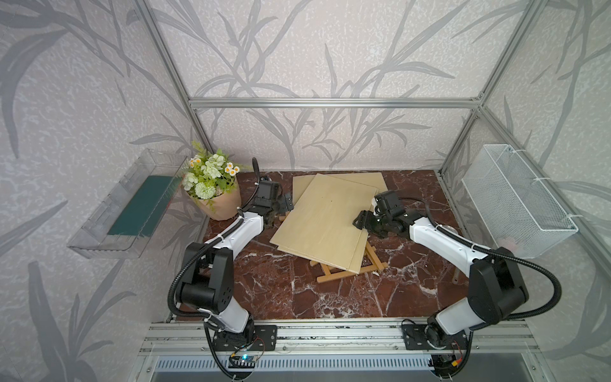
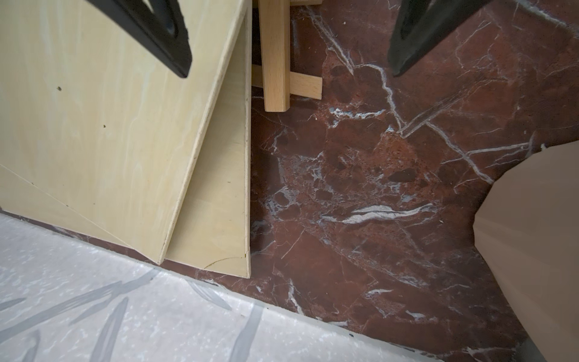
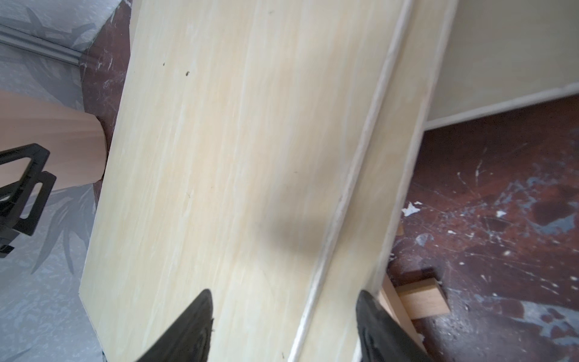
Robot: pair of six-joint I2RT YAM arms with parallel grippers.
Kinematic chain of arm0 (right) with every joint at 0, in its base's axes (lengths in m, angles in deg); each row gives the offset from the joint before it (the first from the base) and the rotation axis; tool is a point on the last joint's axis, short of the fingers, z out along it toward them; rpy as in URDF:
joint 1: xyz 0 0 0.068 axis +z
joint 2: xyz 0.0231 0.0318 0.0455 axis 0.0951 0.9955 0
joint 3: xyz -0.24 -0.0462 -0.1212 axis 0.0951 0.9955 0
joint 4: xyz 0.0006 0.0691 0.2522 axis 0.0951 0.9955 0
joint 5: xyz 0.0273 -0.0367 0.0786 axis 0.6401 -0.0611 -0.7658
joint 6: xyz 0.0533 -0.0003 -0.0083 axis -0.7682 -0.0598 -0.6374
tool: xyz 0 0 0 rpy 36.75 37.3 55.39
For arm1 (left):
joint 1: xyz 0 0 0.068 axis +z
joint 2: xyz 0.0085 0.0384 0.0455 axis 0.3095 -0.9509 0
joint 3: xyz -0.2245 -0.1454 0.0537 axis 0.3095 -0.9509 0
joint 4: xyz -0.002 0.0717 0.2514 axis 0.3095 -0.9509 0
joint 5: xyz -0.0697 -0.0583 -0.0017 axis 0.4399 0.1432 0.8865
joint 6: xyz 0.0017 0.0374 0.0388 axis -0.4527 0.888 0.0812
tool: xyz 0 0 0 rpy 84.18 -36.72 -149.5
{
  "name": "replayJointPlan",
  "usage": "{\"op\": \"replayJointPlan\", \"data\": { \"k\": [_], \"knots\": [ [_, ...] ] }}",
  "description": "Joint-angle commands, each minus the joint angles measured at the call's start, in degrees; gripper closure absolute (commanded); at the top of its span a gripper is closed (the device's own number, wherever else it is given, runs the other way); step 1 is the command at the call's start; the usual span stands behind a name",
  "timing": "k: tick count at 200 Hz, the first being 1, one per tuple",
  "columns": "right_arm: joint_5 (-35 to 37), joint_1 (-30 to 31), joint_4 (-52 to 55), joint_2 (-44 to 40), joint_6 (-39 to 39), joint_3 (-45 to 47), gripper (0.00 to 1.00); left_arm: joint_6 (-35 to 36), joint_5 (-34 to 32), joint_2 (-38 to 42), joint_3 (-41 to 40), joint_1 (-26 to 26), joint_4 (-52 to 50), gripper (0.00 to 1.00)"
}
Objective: Assemble the easel
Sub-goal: Pick up the drawing board.
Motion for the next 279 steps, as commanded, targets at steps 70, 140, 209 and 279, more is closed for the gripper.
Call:
{"op": "replayJointPlan", "data": {
  "k": [70, 140, 209, 279],
  "knots": [
    [-5.07, 0.24, 5.03, 4.39, 1.65, -4.85, 0.28, 2.65, 6.76, -2.64, 1.81, 0.76, -6.27, 0.01],
    [-6.16, 0.23, 4.94, 8.19, 0.99, -7.52, 0.28, 2.45, 27.26, -5.18, 1.16, 9.18, -4.74, 0.01],
    [-9.31, 0.13, 1.46, 13.49, 4.03, -10.37, 0.28, 5.37, 37.36, -4.46, 3.49, 10.19, -11.02, 0.04],
    [-12.17, 0.25, 0.11, 20.90, 7.20, -16.49, 0.29, 5.64, 47.35, -2.72, 4.93, 10.28, -13.47, 0.08]
  ]
}}
